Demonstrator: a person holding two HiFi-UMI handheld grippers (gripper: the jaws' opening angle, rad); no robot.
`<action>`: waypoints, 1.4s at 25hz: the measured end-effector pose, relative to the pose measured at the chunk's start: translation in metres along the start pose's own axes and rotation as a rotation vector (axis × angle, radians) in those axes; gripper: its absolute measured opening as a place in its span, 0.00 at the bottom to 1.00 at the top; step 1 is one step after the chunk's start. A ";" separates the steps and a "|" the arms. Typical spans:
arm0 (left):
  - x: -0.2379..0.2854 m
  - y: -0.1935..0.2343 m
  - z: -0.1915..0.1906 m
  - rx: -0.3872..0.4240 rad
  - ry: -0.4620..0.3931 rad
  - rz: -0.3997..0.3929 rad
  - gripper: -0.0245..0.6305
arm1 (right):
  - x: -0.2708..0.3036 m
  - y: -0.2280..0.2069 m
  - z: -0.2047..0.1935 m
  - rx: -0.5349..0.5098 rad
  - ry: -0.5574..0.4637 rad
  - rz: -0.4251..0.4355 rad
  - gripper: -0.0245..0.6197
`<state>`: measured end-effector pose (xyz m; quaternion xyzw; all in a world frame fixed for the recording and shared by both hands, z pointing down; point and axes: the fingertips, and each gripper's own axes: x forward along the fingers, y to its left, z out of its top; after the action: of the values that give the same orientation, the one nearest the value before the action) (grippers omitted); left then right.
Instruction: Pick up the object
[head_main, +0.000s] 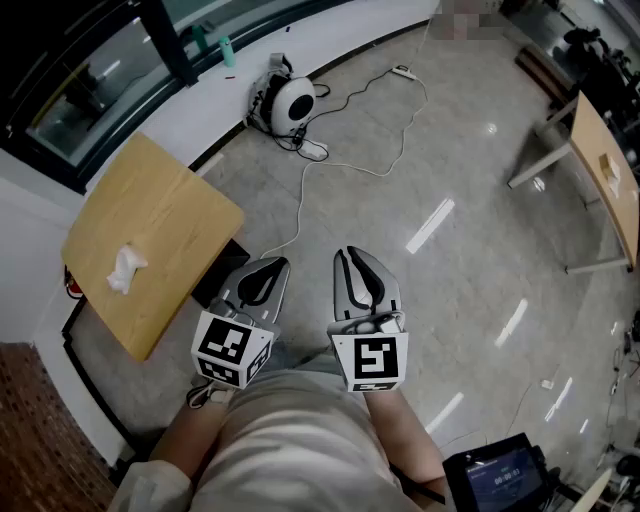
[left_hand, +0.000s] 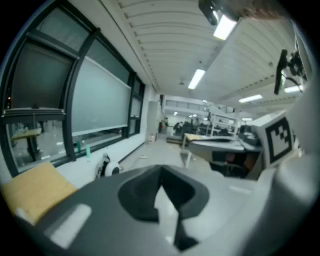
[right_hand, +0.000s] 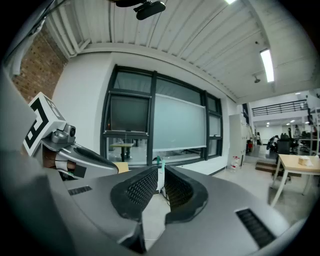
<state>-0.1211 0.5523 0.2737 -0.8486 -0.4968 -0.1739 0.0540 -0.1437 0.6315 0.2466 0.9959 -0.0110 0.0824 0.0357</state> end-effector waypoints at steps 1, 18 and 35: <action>-0.011 0.022 -0.001 -0.009 -0.004 0.011 0.04 | 0.014 0.019 0.004 -0.003 0.003 0.013 0.09; -0.255 0.388 -0.113 -0.365 -0.008 0.556 0.04 | 0.242 0.400 0.033 -0.216 0.128 0.621 0.09; -0.377 0.408 -0.240 -0.907 -0.075 1.189 0.04 | 0.317 0.632 -0.115 -0.917 0.419 1.425 0.33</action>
<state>0.0043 -0.0263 0.3988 -0.9183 0.1648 -0.2739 -0.2334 0.1326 0.0043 0.4559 0.6038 -0.6563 0.2539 0.3744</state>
